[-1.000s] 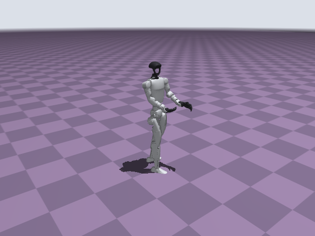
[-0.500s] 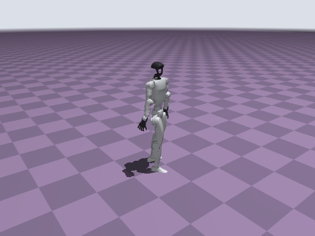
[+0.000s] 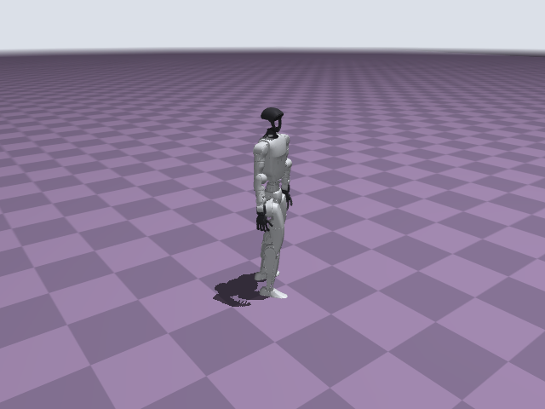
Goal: In place motions
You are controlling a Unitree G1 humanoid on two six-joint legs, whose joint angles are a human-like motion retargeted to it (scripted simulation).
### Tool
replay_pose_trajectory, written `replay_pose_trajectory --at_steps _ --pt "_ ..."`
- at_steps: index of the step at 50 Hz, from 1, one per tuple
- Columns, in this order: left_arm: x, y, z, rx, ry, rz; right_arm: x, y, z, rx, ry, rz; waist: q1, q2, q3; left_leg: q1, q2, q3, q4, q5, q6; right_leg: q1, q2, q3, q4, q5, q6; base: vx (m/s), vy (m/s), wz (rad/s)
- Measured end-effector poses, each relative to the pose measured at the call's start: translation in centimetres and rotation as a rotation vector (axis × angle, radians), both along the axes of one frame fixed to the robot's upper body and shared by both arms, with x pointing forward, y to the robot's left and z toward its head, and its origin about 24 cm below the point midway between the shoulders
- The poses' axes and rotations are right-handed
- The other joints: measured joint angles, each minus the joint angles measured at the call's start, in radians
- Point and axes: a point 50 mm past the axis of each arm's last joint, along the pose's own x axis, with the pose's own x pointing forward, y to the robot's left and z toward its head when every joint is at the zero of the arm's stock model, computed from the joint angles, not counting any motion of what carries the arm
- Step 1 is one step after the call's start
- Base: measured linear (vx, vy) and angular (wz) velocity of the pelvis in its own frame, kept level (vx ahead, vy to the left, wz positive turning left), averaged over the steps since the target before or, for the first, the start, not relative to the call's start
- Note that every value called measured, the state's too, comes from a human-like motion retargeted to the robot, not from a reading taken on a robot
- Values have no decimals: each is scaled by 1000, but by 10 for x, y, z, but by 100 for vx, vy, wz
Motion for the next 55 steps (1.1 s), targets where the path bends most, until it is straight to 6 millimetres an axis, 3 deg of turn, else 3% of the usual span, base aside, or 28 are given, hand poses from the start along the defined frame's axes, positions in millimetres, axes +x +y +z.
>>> replay_pose_trajectory --at_steps 3,7,10,15,22,30,35,40,43,47,51,55 --pt "37 4 0 27 -122 -62 37 8 5 30 -113 108 1 7 -7 -1 4 1 1 0 -1 -13 8 0 38 -26 -9 0 0 0" --pt "71 7 3 59 -236 -115 66 22 11 111 -186 169 -7 13 -16 -3 5 -1 -2 0 -2 -20 12 -7 59 -42 -16 0 0 0" --pt "91 7 6 73 -300 -140 76 31 14 169 -199 181 -16 19 -24 -5 6 -9 -3 0 -3 -13 8 -17 43 -38 -12 4 0 18" --pt "94 2 6 46 -323 -142 73 31 12 127 -206 179 -19 28 -37 -7 8 -14 0 -5 -8 3 6 -22 3 -20 -8 8 -3 6" --pt "48 0 1 -23 -147 -131 31 21 1 19 -70 143 -14 42 -42 3 19 -8 11 -8 -22 3 23 -7 20 -42 -13 10 -7 -12" --pt "-17 4 4 -44 99 -115 -59 3 -4 -40 181 -128 -3 48 -33 5 35 -45 48 20 -34 20 29 -36 61 -92 -30 17 -14 16" --pt "-38 4 6 -33 151 -65 -113 4 2 -24 330 -374 33 37 -46 -2 38 -81 77 52 -40 47 18 -67 55 -109 -40 17 -14 33" --pt "-41 4 6 -17 163 -17 -135 6 7 -15 415 -445 55 28 -55 -17 52 -107 119 90 -47 62 10 -99 68 -128 -48 17 -11 34" --pt "-31 3 5 -9 136 -20 -129 6 6 -12 426 -389 68 15 -52 -38 68 -120 175 136 -49 70 -2 -116 86 -141 -52 11 -6 29" --pt "-7 5 2 53 51 -66 -105 7 1 7 382 -285 93 -20 -35 -78 86 -146 291 195 -38 90 -34 -128 99 -153 -53 4 -6 20" --pt "34 6 0 210 -107 -120 -63 7 -3 28 288 -160 141 -69 -10 -185 120 -205 535 281 6 115 -89 -137 101 -166 -54 -1 -2 15" --pt "74 0 2 272 -263 -166 -21 6 -2 46 175 -62 191 -88 17 -328 148 -270 772 372 110 127 -119 -164 102 -179 -58 -1 -4 37"
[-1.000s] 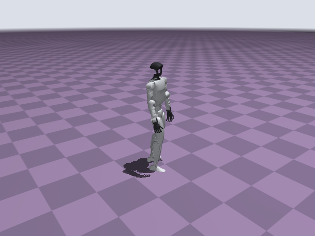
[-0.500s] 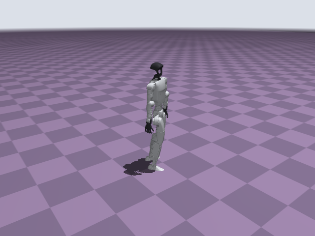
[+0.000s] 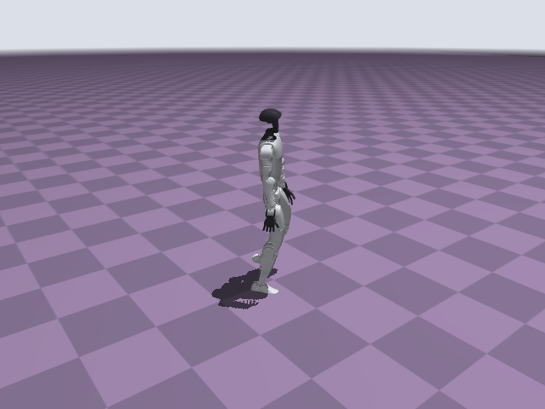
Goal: In place motions
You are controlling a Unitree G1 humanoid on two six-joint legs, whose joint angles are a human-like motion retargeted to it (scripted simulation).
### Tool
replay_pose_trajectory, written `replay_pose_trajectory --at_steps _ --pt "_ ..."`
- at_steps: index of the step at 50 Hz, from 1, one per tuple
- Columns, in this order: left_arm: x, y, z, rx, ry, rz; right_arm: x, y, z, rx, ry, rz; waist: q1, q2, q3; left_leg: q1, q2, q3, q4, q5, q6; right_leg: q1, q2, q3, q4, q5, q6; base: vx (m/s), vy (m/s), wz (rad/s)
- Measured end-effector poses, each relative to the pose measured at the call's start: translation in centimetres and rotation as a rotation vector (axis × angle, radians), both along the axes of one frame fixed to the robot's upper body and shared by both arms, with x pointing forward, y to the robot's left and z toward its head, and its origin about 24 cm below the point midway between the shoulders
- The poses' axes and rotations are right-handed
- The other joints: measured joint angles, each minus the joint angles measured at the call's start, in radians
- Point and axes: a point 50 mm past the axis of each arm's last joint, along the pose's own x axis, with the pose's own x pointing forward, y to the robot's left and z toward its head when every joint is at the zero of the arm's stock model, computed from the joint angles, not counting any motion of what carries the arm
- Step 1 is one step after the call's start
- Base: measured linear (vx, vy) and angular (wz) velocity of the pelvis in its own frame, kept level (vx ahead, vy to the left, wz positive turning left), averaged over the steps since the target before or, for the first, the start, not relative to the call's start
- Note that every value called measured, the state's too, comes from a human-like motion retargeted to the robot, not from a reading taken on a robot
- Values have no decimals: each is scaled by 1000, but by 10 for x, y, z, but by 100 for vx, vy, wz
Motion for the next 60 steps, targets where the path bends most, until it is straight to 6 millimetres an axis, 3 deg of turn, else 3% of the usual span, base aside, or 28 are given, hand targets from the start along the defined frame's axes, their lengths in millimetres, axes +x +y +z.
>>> replay_pose_trajectory --at_steps 5,7,10,13,18,20,23,25,27,30,32,35,38,42,48,52,56,60 --pt "30 -11 5 24 -128 -90 44 -9 8 -12 -119 89 72 1 38 -102 27 45 74 -81 38 14 -15 -27 0 -11 0 1 1 25" --pt "31 -13 6 42 -145 -126 58 -13 11 -38 -150 115 93 12 41 -131 -17 49 -17 -97 24 19 -11 -31 -16 -11 1 6 3 14" --pt "23 -9 5 85 -127 -167 68 -13 13 -59 -181 135 114 26 37 -155 -82 52 -198 -110 -7 26 -3 -32 -37 -11 5 19 0 0" --pt "-1 0 1 129 -21 -186 70 -6 12 -37 -200 120 153 40 36 -173 -161 10 -468 -136 -38 52 20 -27 -69 -19 11 30 -3 -10" --pt "-50 9 -2 60 214 -50 50 10 4 37 -159 81 175 7 31 -168 -234 -27 -697 -161 15 102 9 -63 -89 -45 35 45 -6 30" --pt "-71 9 0 -9 310 46 34 16 0 54 -111 77 175 0 23 -141 -193 150 -670 -154 13 122 12 -84 -87 -55 44 59 -1 39" --pt "-97 5 1 -135 424 181 4 23 -4 47 -19 87 179 -14 0 -162 -207 30 -635 -111 -9 142 10 -105 -78 -41 54 63 0 22" --pt "-106 3 3 -222 466 245 -17 29 -6 32 40 83 186 -29 -12 -179 -221 -34 -592 -144 -21 150 2 -122 -60 -6 60 55 -4 26" --pt "-107 3 4 -270 467 272 -37 33 -7 24 93 74 244 -41 -10 -152 -208 16 -583 -164 -33 150 -9 -103 -19 55 62 60 -1 -51" --pt "-100 4 3 -279 431 266 -58 37 -7 -10 141 111 395 -49 -13 -98 -184 79 -577 -224 -38 134 -19 -16 62 183 54 63 3 -94" --pt "-94 5 2 -261 411 236 -63 37 -7 -48 138 169 318 -32 6 -62 -236 -32 -604 -223 -25 145 -19 -133 147 292 48 64 7 141" --pt "-85 3 1 -248 389 195 -55 28 -6 -96 125 283 308 17 10 -2 -209 -38 -618 -252 -24 101 -27 -181 339 411 32 48 4 45" --pt "-73 5 1 -241 370 151 -29 21 -6 -115 68 353 275 58 7 36 -187 -41 -629 -276 -26 12 -53 -204 571 398 -1 51 4 16" --pt "-51 17 3 -208 367 36 11 28 -6 -68 -58 313 237 81 15 83 -174 -28 -646 -296 -33 -76 -25 -220 640 280 -32 35 -8 34" --pt "-1 32 10 -139 310 -159 67 52 2 81 -301 191 203 33 30 143 -228 -17 -663 -325 -32 -214 35 -170 394 230 4 27 -16 41" --pt "30 30 13 -110 209 -224 87 63 9 211 -368 220 179 -13 61 205 -300 -26 -679 -355 -21 -268 12 -155 117 256 21 30 -19 43" --pt "42 22 13 -109 140 -230 88 59 10 180 -371 280 145 -32 86 275 -340 -69 -686 -392 -18 -315 -14 -139 -95 246 55 34 -23 64" --pt "33 11 10 -171 155 -227 67 43 3 21 -316 336 126 -16 79 336 -339 -113 -692 -444 -19 -367 -17 -122 -195 228 53 44 -30 47"
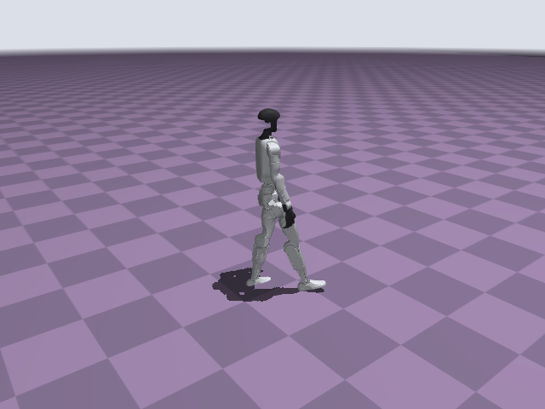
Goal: In place motions
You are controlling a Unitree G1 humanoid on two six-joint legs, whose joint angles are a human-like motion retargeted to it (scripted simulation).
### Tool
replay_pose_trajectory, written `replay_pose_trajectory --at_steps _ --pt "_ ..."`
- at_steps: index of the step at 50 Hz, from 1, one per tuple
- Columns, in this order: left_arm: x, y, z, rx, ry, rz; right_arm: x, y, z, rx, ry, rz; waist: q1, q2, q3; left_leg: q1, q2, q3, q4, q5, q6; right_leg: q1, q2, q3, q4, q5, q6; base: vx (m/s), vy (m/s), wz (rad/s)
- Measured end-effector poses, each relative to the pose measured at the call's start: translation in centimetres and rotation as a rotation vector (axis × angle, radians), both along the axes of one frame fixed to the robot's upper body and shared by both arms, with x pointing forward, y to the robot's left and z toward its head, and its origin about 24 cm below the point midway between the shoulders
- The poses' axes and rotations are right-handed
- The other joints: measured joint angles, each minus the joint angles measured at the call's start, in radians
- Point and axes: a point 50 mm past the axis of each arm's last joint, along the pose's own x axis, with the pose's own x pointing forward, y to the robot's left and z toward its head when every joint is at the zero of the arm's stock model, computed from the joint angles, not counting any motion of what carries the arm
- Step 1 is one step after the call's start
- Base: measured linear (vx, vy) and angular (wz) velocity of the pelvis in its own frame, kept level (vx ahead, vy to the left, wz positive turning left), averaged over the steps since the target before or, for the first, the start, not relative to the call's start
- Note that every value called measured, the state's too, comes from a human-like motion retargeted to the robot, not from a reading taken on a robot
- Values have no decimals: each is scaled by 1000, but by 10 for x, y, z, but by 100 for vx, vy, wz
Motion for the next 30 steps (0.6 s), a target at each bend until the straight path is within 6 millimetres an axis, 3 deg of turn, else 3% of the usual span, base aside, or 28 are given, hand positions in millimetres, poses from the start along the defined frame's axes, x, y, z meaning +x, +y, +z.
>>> replay_pose_trajectory --at_steps 6,9,10,13,16,18,23,27,30 --pt "-41 -7 -6 -42 153 27 -57 -24 -7 -115 223 -27 -58 17 -26 45 8 -40 27 -52 -26 7 -19 -23 98 30 -15 40 -39 53" --pt "-75 -7 -8 -24 254 68 -93 -31 -7 -122 315 -133 -77 28 -62 80 15 -35 22 -20 -53 17 -7 20 123 136 -18 46 -48 10" --pt "-86 -7 -8 -13 287 87 -104 -32 -7 -118 346 -171 -51 26 -84 87 13 -2 17 5 -65 6 9 63 146 154 -26 54 -56 -62" --pt "-125 -11 -8 11 376 134 -142 -30 -4 -94 461 -312 -118 55 -123 66 66 -80 115 145 -88 40 27 26 179 79 -32 57 -53 78" --pt "-141 -15 -7 -3 413 207 -158 -29 -1 -82 511 -401 -106 23 -119 -7 78 -73 338 329 -101 103 -14 8 186 11 -27 53 -69 17" --pt "-138 -15 -6 -30 418 240 -163 -27 -1 -73 518 -434 -113 -11 -106 -100 109 -52 573 419 -84 154 -43 -4 180 -31 -32 34 -50 65" --pt "-96 -17 -9 -48 301 221 -152 -34 -1 -86 505 -382 -90 -38 -60 -286 262 97 914 288 28 258 -61 -80 169 -100 -34 29 -42 67" --pt "-56 -22 -12 -21 114 181 -119 -44 -3 -137 441 -214 -50 -25 -47 -405 236 166 824 216 12 307 -27 -107 139 -118 -35 28 -36 3" --pt "-36 -23 -12 31 6 131 -86 -47 -3 -149 355 -76 -9 -6 -55 -451 140 181 509 226 -34 349 32 -89 96 -129 -44 21 -23 -42"
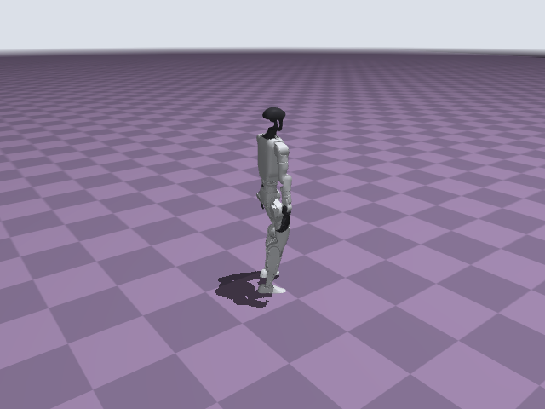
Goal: In place motions
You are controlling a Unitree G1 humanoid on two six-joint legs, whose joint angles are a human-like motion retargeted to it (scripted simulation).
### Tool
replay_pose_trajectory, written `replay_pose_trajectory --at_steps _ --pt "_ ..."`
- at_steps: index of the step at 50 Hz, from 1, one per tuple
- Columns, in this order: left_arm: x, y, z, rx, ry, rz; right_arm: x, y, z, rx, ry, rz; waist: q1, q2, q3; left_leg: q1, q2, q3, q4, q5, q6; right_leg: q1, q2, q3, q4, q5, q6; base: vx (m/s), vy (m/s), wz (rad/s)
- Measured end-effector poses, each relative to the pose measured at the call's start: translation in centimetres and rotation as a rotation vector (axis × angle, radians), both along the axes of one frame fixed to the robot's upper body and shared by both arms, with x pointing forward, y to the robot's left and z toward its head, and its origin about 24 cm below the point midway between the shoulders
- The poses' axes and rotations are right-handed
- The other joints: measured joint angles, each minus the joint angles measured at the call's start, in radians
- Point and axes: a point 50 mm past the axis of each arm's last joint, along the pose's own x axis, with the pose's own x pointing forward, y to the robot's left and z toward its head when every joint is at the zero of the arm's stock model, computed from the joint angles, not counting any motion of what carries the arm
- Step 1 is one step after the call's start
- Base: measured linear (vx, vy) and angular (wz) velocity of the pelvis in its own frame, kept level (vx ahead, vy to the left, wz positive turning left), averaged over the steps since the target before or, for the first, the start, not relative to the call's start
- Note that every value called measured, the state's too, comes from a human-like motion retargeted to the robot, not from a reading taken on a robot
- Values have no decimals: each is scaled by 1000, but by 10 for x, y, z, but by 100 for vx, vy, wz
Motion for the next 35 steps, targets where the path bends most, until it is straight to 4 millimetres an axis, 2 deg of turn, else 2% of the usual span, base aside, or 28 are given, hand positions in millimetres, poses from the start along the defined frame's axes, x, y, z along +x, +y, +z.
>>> replay_pose_trajectory --at_steps 3,5,7,8,10,11,14,17,18,21,23,26,31,35 --pt "7 1 1 54 -35 -34 33 3 1 32 -89 73 44 17 1 0 -42 16 -273 17 28 50 59 38 -36 -16 -11 7 -10 -76" --pt "5 4 1 81 -28 -45 56 10 3 66 -159 104 79 17 7 5 -83 -49 -400 -4 2 105 84 84 -52 -35 -9 19 -16 -100" --pt "0 6 1 88 -1 -49 73 17 5 100 -214 99 76 13 10 40 -95 -46 -429 24 52 146 87 94 -31 -69 0 21 -10 -33" --pt "-5 7 1 87 21 -50 79 20 5 118 -235 88 67 14 1 65 -96 -28 -425 3 90 153 88 89 -3 -87 4 52 -19 -7" --pt "-20 6 0 76 87 -24 86 30 6 159 -264 72 55 24 -25 96 -74 -10 -417 -26 103 151 95 92 76 -86 8 93 -36 -37" --pt "-26 5 0 66 120 -4 88 36 5 180 -275 61 60 17 -27 93 -88 -57 -405 -38 97 147 90 97 115 -50 3 57 -22 -64" --pt "-36 5 1 40 200 56 99 52 7 251 -339 -8 52 40 -8 152 -63 -82 -405 -83 82 111 92 70 308 157 18 35 -13 -21" --pt "-35 0 1 18 191 92 109 55 11 293 -406 -40 61 86 -4 215 -15 -50 -432 -117 71 1 59 33 588 321 38 47 -14 -35" --pt "-35 -1 0 12 179 95 109 54 11 291 -413 -32 61 94 -8 219 -14 -65 -430 -128 68 -26 36 6 662 334 29 56 -13 -37" --pt "-27 3 1 6 150 70 108 48 11 233 -430 5 42 111 3 250 3 -38 -422 -164 60 -105 -34 -73 811 234 -44 40 -11 -13" --pt "-18 7 3 16 141 34 102 40 9 174 -424 5 13 115 24 279 4 -39 -430 -180 56 -160 -46 -97 810 185 -76 51 -31 54" --pt "-8 11 4 23 127 5 79 28 4 101 -356 -30 -26 100 41 307 -19 -70 -447 -195 51 -239 -36 -59 679 167 -56 14 -18 83" --pt "2 9 4 -18 94 11 8 9 -3 -12 -138 -163 -79 54 37 365 -91 -124 -481 -238 37 -318 -54 36 245 188 -11 34 -25 86" --pt "5 6 4 -40 74 25 -49 5 0 -77 15 -335 -82 36 51 434 -121 -159 -500 -282 17 -365 -76 153 -25 174 21 45 -40 51"
